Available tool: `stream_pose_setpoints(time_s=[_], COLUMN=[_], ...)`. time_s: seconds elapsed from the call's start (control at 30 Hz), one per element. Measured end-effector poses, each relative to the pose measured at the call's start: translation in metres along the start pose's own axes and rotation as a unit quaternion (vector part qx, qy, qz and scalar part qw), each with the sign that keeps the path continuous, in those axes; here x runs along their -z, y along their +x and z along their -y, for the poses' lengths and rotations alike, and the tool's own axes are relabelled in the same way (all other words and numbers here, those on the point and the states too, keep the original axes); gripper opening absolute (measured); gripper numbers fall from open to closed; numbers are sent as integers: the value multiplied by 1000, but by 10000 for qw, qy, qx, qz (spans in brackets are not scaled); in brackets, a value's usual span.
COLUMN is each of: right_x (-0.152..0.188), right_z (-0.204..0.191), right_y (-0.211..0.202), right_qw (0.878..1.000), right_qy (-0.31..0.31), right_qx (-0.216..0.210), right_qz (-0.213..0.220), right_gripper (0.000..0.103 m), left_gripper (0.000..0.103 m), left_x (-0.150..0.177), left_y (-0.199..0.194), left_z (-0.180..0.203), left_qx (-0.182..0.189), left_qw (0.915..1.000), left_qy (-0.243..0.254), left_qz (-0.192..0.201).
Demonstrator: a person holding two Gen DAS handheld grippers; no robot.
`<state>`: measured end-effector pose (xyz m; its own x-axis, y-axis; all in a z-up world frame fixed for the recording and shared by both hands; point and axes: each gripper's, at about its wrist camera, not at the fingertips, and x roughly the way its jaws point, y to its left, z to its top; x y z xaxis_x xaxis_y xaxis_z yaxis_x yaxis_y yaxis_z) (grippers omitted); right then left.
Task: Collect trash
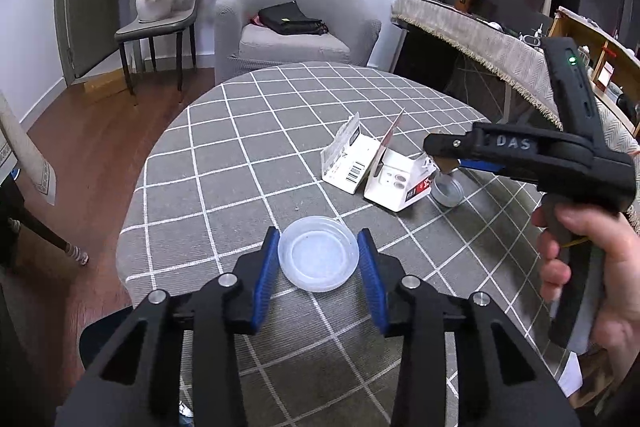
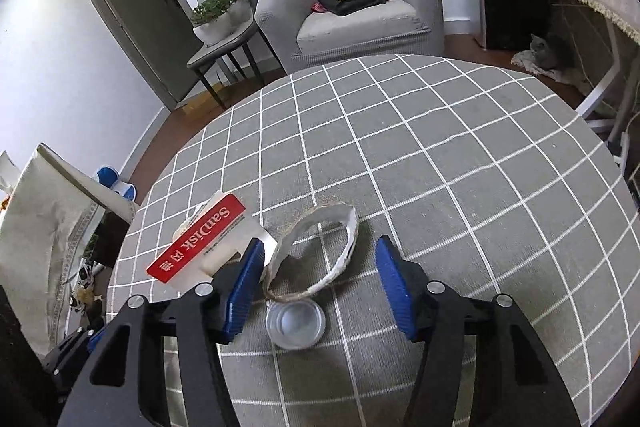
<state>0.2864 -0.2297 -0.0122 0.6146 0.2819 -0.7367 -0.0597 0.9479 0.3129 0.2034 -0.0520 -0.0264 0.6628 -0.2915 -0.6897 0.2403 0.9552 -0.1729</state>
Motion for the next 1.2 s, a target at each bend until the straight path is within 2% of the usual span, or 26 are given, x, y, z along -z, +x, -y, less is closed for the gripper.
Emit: stream_pose_setpoints(time_s=[0.13, 0.47, 0.63, 0.9, 1.03, 1.2], right_x=[-4, -6, -3, 11, 20, 19], right_z=[1, -15, -46, -93, -117, -122], right_y=[3, -14, -23, -34, -31, -38], right_qw=[10000, 9995, 9960, 9892, 9838, 9826], right_qy=[25, -254, -806, -1384, -1753, -1798], right_qx=[-58, 23, 159, -143, -65, -37], right_qz=[-26, 207, 352, 453, 364, 461], right_gripper=[44, 42, 42, 39, 18, 16], left_gripper=[42, 42, 42, 42, 42, 42], left_x=[0, -2, -2, 0, 6, 15], left_y=[-3, -18, -31, -52, -56, -64], left_z=[-2, -20, -33, -58, -76, -94], left_qx=[21, 94, 38, -206, -400, -414], left_qw=[10000, 9996, 9991, 9981, 9970, 9960], left_qy=[-37, -237, -371, -534, -644, -781], left_qz=[21, 103, 179, 242, 136, 119])
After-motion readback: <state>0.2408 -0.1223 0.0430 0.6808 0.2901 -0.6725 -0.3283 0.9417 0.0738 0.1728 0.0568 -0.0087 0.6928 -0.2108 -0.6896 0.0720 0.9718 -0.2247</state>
